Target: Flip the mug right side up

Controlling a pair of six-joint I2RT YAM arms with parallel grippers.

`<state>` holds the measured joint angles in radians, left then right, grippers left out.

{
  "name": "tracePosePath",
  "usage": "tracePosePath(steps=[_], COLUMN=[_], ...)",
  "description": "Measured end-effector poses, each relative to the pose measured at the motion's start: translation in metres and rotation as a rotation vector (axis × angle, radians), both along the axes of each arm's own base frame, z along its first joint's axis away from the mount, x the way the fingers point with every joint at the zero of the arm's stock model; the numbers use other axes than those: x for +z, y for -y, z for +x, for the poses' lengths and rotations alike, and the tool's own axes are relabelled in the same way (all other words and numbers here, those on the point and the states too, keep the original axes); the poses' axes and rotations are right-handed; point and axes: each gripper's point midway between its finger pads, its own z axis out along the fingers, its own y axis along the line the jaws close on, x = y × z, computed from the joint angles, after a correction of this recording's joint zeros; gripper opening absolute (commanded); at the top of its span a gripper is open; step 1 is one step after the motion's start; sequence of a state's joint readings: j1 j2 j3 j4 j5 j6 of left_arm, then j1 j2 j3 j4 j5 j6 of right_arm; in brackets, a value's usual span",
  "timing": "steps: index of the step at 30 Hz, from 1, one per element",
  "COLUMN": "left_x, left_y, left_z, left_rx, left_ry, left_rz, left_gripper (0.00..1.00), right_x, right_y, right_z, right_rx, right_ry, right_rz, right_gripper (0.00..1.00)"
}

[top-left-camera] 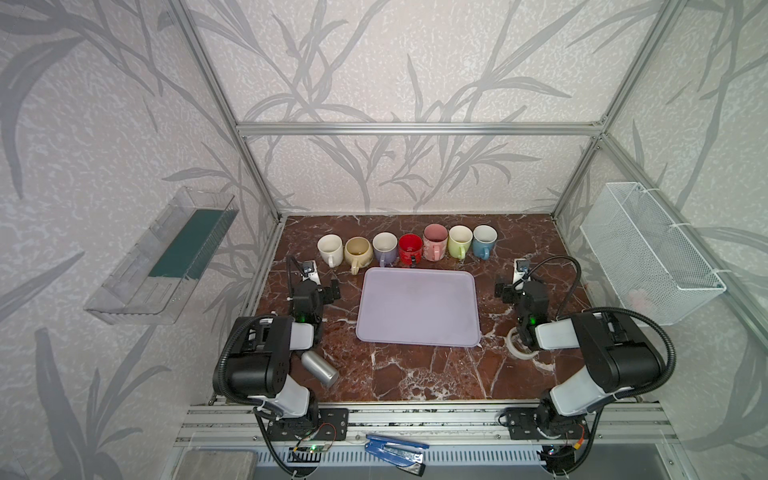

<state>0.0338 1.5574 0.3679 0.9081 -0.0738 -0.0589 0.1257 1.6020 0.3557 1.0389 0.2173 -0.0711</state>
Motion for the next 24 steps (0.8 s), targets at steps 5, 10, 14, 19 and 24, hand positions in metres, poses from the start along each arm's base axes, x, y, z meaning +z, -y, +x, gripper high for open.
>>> tracePosePath(steps=[5,10,14,19,24], left_x=[0.0008,0.001,0.0011,0.0011,0.0011], left_y=[0.0,0.0,0.0,0.0,0.0], left_z=[0.0003,0.0004,0.0004,0.0004,0.0004], left_rx=[0.0,0.0,0.0,0.0,0.0], left_ry=[0.003,0.005,0.005,0.005,0.005], left_rz=[0.0,0.0,0.0,0.0,0.0], left_gripper=[0.99,0.99,0.99,0.99,0.99], right_x=[-0.0049,-0.0055,-0.0057,-0.0059,-0.006], right_y=[-0.0037,-0.0042,-0.0041,-0.0041,-0.0041], right_z=[-0.0013,-0.0015,-0.0015,-0.0016,-0.0016], right_rx=[0.017,0.02,0.02,0.02,0.02], right_ry=[-0.021,-0.023,-0.024,-0.025,-0.025], right_rz=[0.003,0.003,0.003,0.003,0.003], right_gripper=[0.99,0.99,0.99,0.99,0.99])
